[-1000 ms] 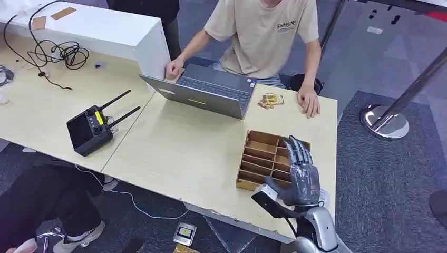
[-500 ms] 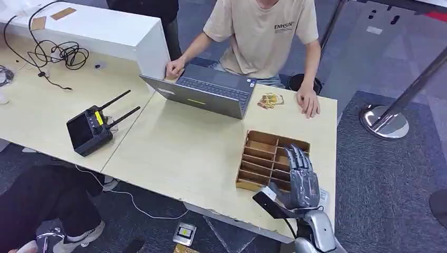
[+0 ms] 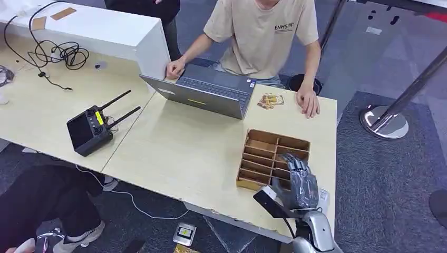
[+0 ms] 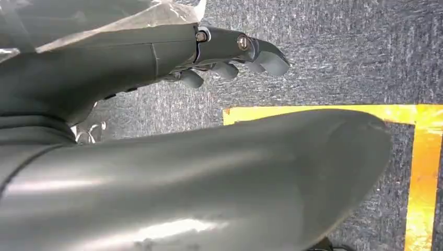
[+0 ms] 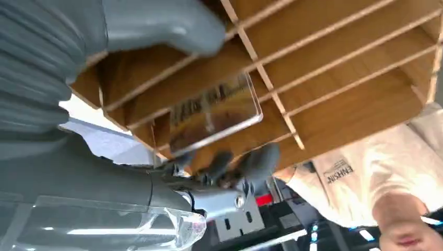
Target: Pass the card to the sensor for recognition and then transmit it.
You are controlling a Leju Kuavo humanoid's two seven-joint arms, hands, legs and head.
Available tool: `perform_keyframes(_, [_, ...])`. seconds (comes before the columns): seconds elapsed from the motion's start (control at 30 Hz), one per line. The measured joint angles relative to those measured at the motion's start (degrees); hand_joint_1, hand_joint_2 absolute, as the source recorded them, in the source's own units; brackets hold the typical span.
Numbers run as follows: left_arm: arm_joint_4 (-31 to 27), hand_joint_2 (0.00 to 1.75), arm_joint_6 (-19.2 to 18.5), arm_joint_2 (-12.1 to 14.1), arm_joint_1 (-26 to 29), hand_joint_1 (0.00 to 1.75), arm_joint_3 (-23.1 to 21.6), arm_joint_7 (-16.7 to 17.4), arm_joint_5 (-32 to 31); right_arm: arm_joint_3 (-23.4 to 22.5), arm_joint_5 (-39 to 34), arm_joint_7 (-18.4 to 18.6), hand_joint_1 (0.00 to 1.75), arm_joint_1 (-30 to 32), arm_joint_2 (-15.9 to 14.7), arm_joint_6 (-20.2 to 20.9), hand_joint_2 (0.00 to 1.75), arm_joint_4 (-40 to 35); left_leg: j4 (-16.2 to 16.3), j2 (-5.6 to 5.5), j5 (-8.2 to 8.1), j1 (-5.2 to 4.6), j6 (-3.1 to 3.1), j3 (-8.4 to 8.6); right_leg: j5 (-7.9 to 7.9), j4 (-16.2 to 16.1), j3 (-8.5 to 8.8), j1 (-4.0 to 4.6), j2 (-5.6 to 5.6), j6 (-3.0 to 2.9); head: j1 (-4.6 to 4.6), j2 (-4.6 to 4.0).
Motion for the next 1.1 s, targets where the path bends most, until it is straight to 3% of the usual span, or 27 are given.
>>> perform_keyframes(1.1, [0.0,0.0,0.2,0.0,0.0,0.0,-0.4,-0.2,-1.2,0.5,-1.4,0.0,1.75,-1.1,-0.1,0.0,1.75,-0.8,0.0,-0.01,-0.01,0.01,0.0,-0.07,-0.01,0.0,-0.04,0.01,0.0,-0.01,0.02,0.0])
